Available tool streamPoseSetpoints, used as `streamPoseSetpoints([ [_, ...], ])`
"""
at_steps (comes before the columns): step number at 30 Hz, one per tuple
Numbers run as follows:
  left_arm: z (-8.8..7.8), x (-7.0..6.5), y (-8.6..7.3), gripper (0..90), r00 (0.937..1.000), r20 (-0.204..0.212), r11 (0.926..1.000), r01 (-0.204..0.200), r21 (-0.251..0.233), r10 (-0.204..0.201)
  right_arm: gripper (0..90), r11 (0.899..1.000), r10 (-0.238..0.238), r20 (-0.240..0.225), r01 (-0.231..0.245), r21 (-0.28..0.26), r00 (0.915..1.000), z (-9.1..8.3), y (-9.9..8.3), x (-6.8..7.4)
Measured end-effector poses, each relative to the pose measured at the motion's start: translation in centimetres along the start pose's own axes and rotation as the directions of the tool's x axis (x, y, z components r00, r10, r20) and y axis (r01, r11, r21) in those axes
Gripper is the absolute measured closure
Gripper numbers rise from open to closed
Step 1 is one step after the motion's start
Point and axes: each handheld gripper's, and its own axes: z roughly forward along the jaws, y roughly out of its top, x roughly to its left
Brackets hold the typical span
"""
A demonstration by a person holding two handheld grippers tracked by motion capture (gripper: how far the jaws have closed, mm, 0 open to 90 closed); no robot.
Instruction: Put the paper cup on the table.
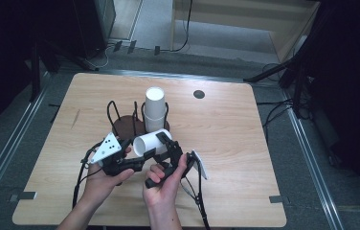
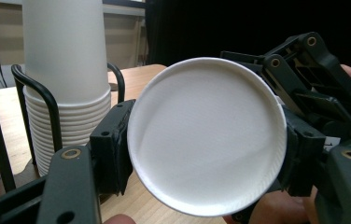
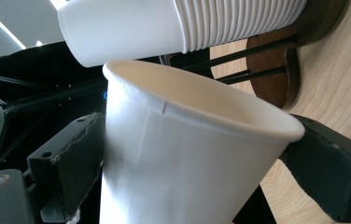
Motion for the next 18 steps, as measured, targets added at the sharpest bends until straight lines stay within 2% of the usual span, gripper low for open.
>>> streamPoseSetpoints([
  [9,0.07,-0.18,-0.06,33.1,0.9999,0.005,0.9999,-0.009,0.012,0.009,9.7,1.000,0.011,0.003,-0.011,-0.002,0.9999,0.43,0.38,-0.26],
  [16,0.00,-0.12,-0.03,33.1,0.9999,0.003,0.9998,-0.012,0.015,0.012,13.4,1.000,0.024,-0.030,-0.024,-0.004,0.9993,0.57,0.44,-0.50],
  [17,0.01,-0.12,-0.04,33.1,0.9999,0.004,0.9997,-0.011,0.020,0.011,14.7,1.000,0.026,-0.039,-0.026,-0.004,0.9989,0.58,0.44,-0.54],
  [18,0.06,-0.11,-0.12,32.6,0.9999,0.008,0.9996,-0.008,0.027,0.008,21.3,1.000,0.022,-0.063,-0.022,-0.007,0.9978,0.56,0.39,-0.57],
])
